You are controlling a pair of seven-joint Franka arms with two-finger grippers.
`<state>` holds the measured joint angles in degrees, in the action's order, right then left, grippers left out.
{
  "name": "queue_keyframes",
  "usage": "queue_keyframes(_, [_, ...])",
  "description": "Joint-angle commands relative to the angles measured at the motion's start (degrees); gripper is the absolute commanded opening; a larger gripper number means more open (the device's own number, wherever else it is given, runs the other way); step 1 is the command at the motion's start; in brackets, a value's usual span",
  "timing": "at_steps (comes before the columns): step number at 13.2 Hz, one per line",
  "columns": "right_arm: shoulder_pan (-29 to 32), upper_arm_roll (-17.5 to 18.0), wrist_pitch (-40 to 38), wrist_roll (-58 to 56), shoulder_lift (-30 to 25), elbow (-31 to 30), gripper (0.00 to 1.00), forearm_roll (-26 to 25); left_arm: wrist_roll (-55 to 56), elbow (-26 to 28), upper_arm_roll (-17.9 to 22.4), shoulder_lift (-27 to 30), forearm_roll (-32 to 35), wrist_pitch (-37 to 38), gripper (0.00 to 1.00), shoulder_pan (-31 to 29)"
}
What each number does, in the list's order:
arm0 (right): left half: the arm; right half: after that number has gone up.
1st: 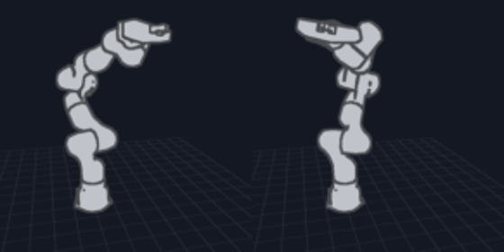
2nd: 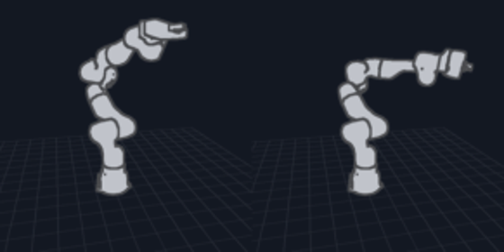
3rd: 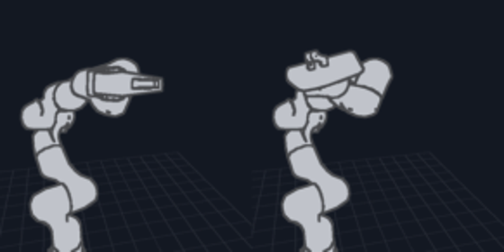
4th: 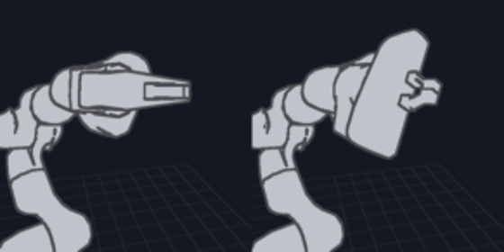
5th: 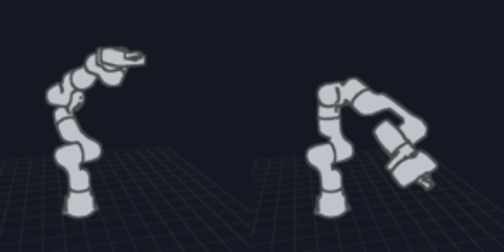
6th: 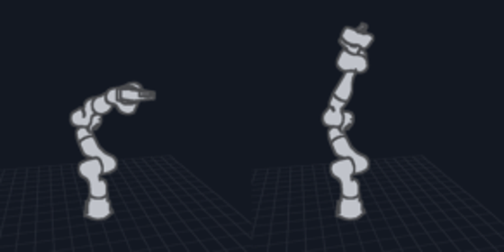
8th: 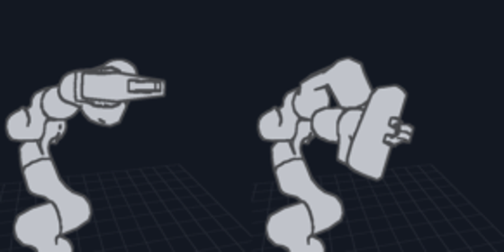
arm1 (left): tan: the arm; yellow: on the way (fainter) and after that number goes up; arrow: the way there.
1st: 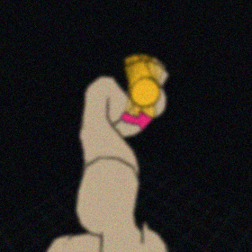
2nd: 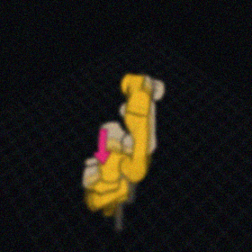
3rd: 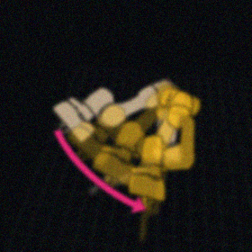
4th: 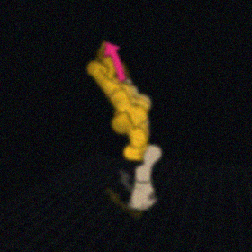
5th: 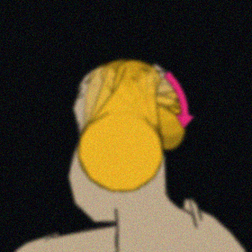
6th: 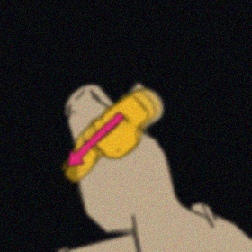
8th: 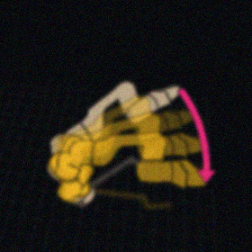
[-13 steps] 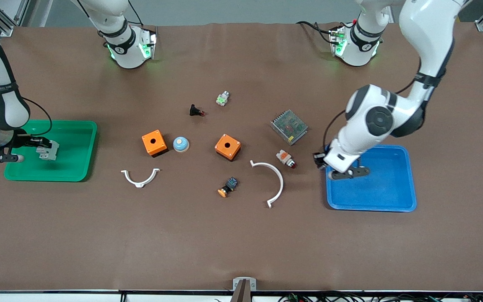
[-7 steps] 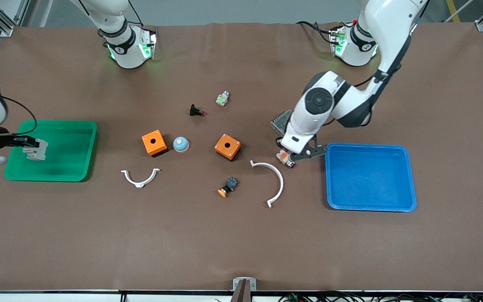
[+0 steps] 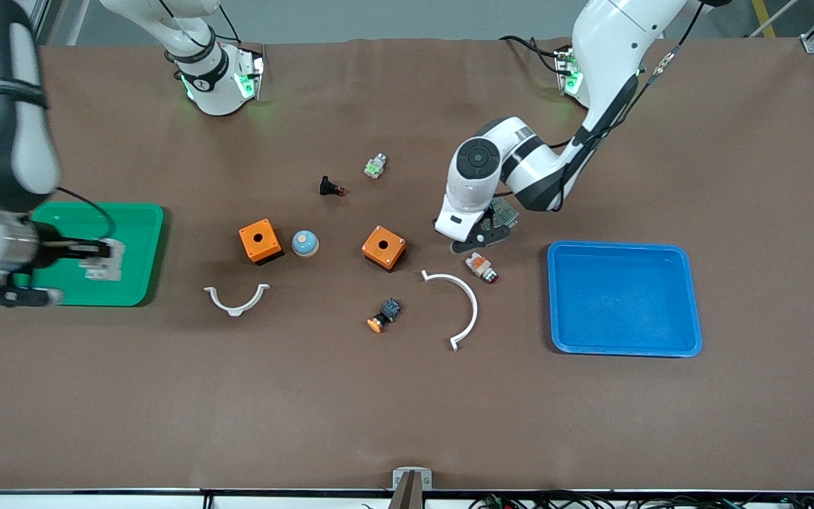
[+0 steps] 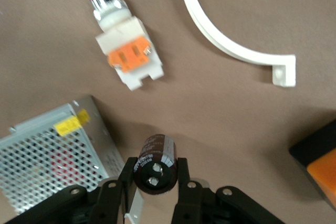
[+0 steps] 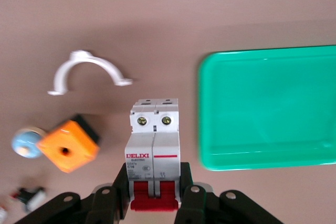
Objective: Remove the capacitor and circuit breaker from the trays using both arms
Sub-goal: 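Lift the capacitor and breaker out of the trays with both grippers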
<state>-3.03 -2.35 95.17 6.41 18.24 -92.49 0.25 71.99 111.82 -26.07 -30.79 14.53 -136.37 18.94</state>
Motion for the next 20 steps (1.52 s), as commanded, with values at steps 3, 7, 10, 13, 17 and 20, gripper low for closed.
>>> queue_keyframes(3, [-17.77, -0.82, 7.02, 22.57, 4.61, 0.47, 0.2, 4.13, 9.03, -5.19, 0.4, -5.93, 4.53, -2.06, 0.0, 3.81])
queue_keyframes(7, [-24.3, -0.82, 16.24, 29.54, 9.26, -1.72, 0.2, 5.81, 10.98, -8.28, 0.49, -8.67, 4.63, -1.97, 0.0, 5.4])
queue_keyframes(10, [-24.31, -0.73, 23.29, 28.93, 14.0, -2.17, 0.2, 6.25, 11.85, -8.55, 0.49, -9.11, 4.54, -2.06, 0.0, 6.1])
queue_keyframes(13, [-21.77, -0.73, 26.9, 25.51, 16.73, -1.82, 0.2, 6.34, 12.21, -8.46, 0.49, -9.55, 4.54, -1.97, 0.05, 6.28])
queue_keyframes(17, [-20.97, -0.73, 28.58, 24.97, 18.5, -1.64, 0.2, 7.66, 12.56, -8.46, 0.76, -9.2, 4.54, -1.1, 0.83, 5.93])
queue_keyframes(20, [-20.97, -0.73, 29.63, 24.88, 19.29, -1.64, 0.21, 7.92, 12.48, -11.26, 0.93, -8.15, 4.63, 2.93, 1.0, 5.4])
